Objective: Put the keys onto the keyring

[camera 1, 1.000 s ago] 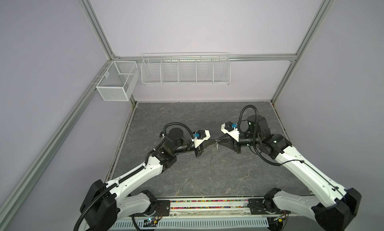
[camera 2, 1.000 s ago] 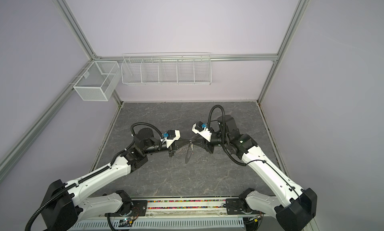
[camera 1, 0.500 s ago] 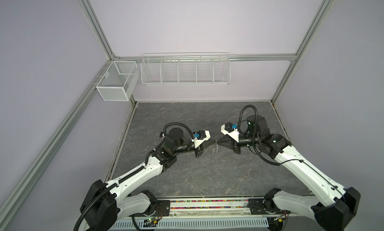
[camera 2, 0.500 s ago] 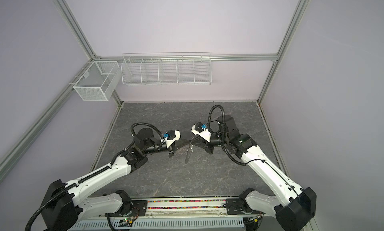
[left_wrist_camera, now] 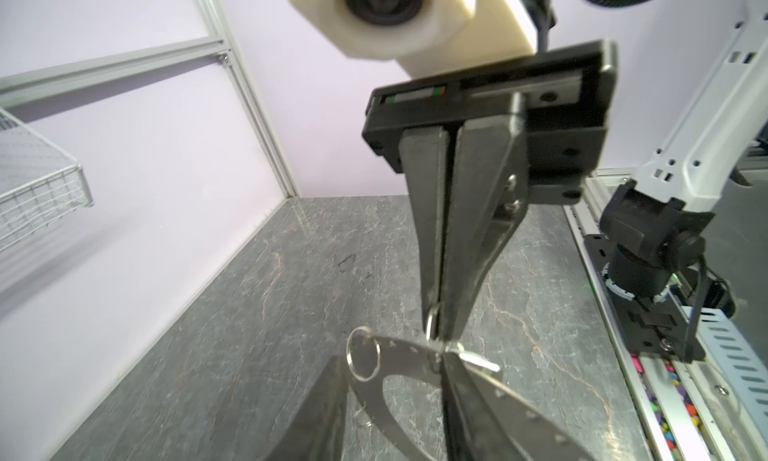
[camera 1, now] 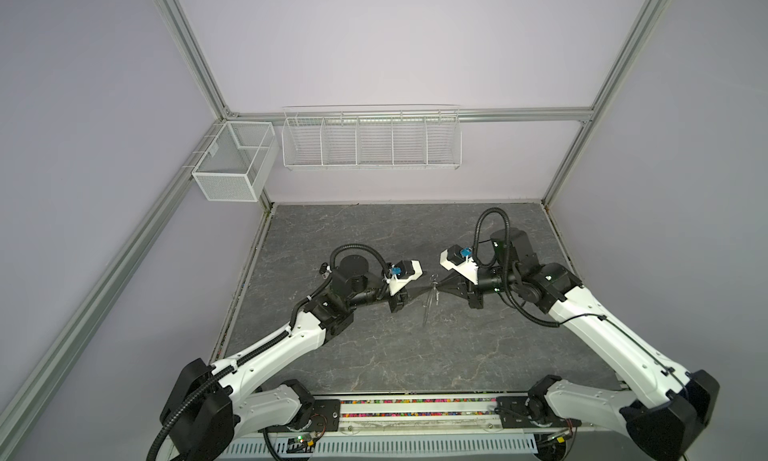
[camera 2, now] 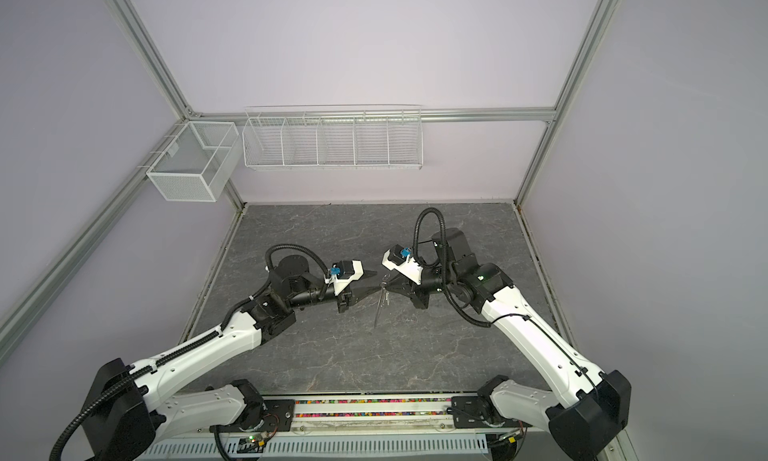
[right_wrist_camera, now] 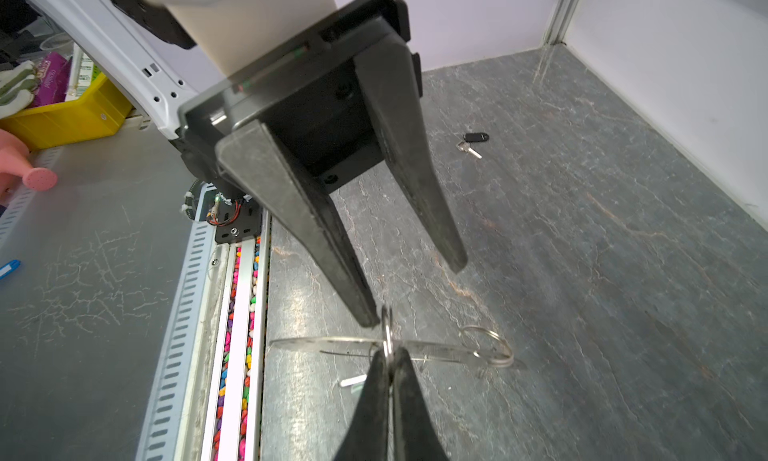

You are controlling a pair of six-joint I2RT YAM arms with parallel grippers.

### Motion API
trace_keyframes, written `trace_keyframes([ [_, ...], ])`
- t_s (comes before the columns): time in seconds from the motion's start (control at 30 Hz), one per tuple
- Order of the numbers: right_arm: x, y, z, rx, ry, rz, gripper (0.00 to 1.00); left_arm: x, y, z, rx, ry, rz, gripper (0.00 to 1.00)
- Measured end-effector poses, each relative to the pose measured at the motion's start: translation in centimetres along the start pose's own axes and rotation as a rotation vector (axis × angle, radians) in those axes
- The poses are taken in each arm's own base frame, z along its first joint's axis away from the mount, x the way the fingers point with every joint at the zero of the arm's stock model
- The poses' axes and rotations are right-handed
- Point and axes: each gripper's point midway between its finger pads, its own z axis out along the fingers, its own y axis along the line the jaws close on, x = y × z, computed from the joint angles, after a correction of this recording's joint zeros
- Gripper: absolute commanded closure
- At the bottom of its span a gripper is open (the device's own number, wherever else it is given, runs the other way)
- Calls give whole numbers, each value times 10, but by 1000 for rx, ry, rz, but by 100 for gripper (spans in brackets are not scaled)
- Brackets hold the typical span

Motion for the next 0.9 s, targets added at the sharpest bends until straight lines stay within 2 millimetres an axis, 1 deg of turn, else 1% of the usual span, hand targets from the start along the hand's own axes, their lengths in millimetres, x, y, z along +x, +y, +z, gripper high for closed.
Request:
trace_keyframes([
  [0.13,3,-6,-2,17,73,35,93,-2,-7,4,-35,58,95,62],
  [0.27,13,-8,-3,26,147,70,93,-9,-9,6,-63,82,170,65],
  [0.47,26,-7,-6,24,227,97,93,-2,-8,5,-81,127,212,69],
  [0.67,29,-3,-8,10,249,97,93,-3,-13,11,-56,144,240,70],
  [0.9,29,2,-5,-10,261,83,93,-7,-13,18,-43,150,254,74],
])
